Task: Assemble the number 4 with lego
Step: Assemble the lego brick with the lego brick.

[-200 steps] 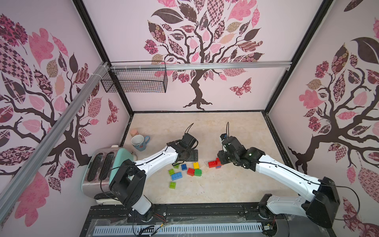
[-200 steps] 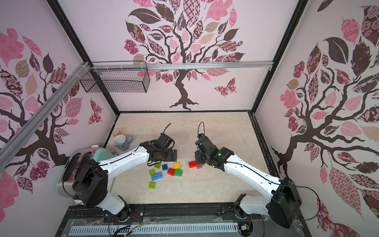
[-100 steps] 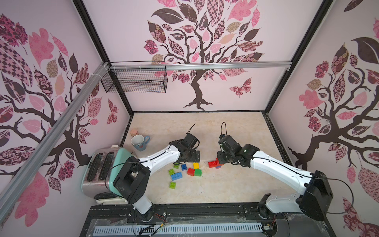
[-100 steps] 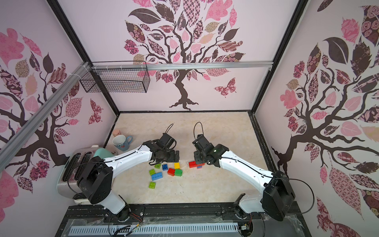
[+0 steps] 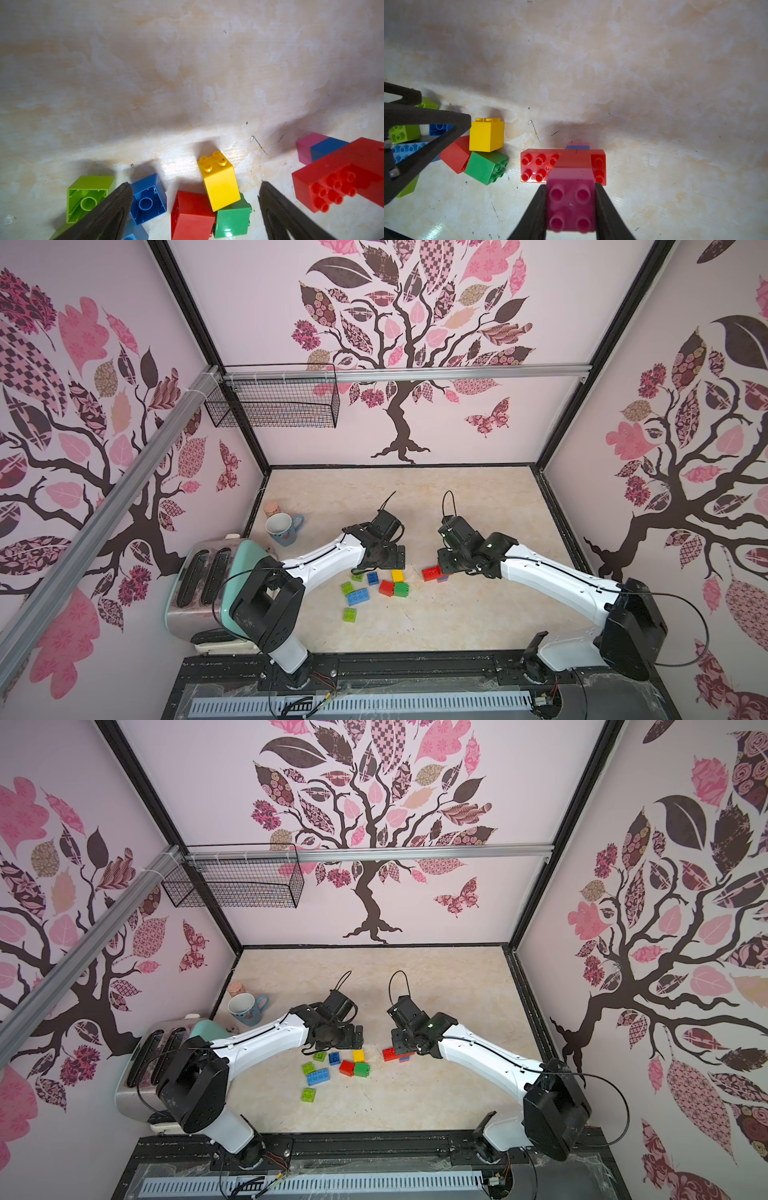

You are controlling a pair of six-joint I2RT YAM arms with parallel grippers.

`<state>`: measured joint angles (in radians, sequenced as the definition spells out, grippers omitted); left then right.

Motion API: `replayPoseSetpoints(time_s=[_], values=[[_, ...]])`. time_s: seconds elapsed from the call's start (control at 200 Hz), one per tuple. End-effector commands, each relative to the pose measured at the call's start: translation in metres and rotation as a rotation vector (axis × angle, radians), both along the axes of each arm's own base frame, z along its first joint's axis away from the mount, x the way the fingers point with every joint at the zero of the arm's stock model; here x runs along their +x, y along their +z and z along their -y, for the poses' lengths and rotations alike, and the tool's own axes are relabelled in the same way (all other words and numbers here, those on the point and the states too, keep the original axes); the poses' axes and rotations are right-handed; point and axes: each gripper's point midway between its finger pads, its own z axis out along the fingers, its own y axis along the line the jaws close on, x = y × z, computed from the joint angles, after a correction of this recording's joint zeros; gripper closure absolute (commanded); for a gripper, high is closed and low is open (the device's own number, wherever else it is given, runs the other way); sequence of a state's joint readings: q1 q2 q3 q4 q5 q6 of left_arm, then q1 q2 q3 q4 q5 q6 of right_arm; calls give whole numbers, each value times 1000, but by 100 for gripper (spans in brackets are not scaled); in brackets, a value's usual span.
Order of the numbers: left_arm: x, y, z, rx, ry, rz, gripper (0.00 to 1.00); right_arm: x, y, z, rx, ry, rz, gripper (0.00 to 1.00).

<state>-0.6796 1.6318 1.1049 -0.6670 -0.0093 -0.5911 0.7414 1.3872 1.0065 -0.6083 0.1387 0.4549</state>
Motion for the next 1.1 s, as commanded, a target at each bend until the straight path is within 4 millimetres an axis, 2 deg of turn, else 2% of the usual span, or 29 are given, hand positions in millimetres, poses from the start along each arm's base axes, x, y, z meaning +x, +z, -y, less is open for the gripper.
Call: replayPoseSetpoints(time_s=[0.0, 0.145, 0.27, 0.4, 0.575, 0.64, 0.78, 0.95, 1.096], values=[[-1, -5, 1, 12, -14, -9, 2, -30, -46, 26, -145, -9, -166, 100], [0, -5, 1, 17, -17, -10, 2, -52, -72, 50, -272, -18, -277, 100], [2, -5, -2, 42, -19, -1, 2, -57, -83, 72, -415, -46, -288, 100], [4, -2, -5, 69, -28, 13, 2, -57, -86, 69, -372, -74, -281, 100], [4, 0, -8, 79, -35, 18, 2, -40, -64, 47, -226, -132, -195, 100], [3, 1, -6, 67, -38, 22, 2, -32, -55, 42, -188, -144, -153, 95], [1, 4, -4, 39, -65, 44, 2, -13, -35, 29, -139, -140, -71, 80], [-1, 7, -8, 51, -86, 52, 2, 10, 0, 12, -65, -130, 35, 62], [-5, 5, -13, 67, -83, 48, 2, 16, 23, 9, -17, -122, 110, 41]])
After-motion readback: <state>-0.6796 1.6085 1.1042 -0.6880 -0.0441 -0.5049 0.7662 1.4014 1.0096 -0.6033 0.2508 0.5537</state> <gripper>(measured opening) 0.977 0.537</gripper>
